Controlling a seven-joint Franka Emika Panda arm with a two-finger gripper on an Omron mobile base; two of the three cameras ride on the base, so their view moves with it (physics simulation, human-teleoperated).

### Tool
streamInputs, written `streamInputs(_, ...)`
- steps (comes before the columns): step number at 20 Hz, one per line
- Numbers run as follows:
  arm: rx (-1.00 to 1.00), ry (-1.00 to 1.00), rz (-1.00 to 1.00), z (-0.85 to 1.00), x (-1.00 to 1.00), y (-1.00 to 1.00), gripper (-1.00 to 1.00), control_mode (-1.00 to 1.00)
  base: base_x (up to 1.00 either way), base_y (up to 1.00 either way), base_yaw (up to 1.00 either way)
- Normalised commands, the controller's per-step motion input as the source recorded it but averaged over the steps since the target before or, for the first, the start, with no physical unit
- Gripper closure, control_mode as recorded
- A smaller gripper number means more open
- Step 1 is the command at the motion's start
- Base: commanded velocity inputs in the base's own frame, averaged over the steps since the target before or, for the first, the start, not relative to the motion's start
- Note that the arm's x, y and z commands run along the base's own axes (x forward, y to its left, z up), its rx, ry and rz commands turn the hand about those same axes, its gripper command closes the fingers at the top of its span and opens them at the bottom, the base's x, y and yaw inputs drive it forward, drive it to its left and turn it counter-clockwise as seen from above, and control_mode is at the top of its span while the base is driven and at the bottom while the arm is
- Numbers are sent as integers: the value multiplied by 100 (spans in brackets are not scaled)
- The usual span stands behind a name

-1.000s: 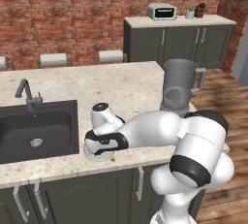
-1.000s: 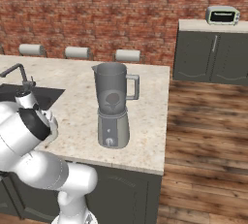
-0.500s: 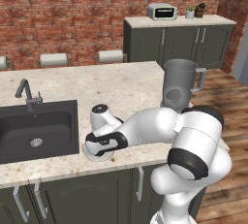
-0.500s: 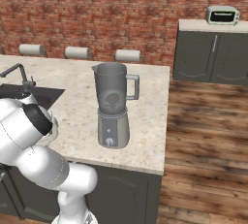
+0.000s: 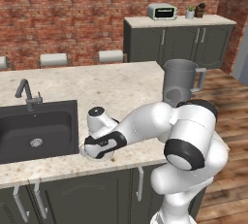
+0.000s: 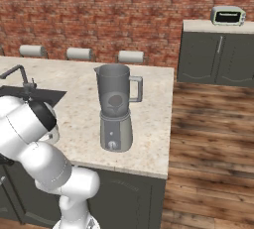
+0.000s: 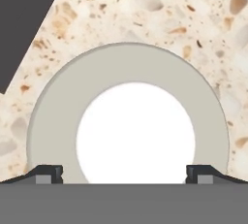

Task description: Open the blender lid, put the mango in the blender, close the lid, and start the blender.

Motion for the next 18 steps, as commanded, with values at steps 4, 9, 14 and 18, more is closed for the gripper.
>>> streamInputs(4,0,-4,0,0,0,-11,-100,-100,0,0,0)
streamInputs(9,0,-1,0,0,0,-13,-100,-100,0,0,0)
streamInputs(14,0,0,0,-4,0,-7,-100,-100,0,0,0)
streamInputs(18,0,0,0,-23,20,0,-100,-100,0,0,0)
